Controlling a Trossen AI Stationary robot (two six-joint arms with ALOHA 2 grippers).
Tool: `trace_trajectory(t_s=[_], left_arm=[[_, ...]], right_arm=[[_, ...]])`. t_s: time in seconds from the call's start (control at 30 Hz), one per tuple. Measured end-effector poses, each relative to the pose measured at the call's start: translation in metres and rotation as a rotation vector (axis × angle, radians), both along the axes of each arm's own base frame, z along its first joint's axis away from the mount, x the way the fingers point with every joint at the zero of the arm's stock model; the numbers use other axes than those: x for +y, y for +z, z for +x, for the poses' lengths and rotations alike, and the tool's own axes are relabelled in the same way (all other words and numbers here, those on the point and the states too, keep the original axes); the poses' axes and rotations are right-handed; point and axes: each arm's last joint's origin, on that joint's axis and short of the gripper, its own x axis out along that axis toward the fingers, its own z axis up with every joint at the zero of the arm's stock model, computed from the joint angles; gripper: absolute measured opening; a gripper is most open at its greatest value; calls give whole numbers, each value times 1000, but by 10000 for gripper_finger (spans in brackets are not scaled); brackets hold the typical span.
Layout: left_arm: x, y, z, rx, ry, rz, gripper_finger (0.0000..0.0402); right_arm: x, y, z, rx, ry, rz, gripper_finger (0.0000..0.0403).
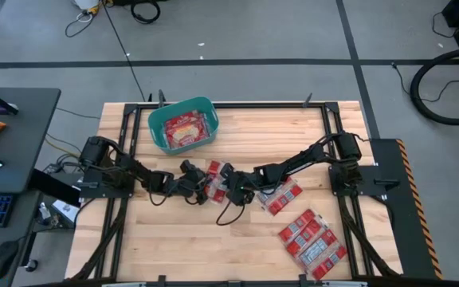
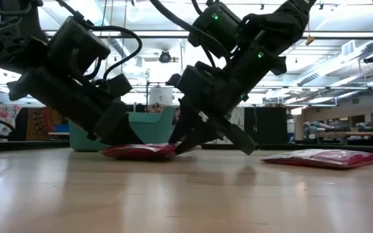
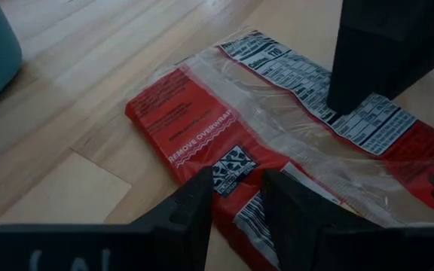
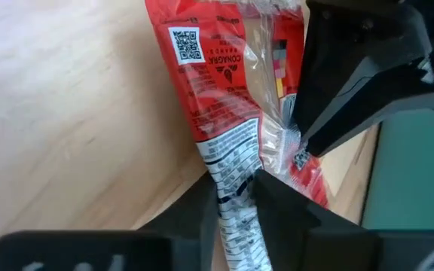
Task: Sort popcorn bags into baskets
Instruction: Put the popcorn bag into the green bin
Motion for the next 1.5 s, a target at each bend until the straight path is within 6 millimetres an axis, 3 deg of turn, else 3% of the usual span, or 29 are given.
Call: trace_trajectory(t_s=[0.23,0.6,0.8,0.97,1.2,1.5], left_arm=[[-12,16,-6,15,-115,23,121],[-39,75,-40,-27,-252,4,121],[-55,90,-59,-54,-316,25,121],[-68,102,-76,-118,-311,94,121],[-73,99,-94,-172,-301,148,121],[-73,105,-98,-201,-343,100,121]], right_arm=[[0,0,0,3,-23,32,13],[7,18,7,-5,-161,-126,6],[5,50,21,-45,-237,-195,6],[3,90,27,-142,-282,-262,6],[-31,126,43,-250,-359,-215,6],[-80,122,89,-298,-417,-161,6]])
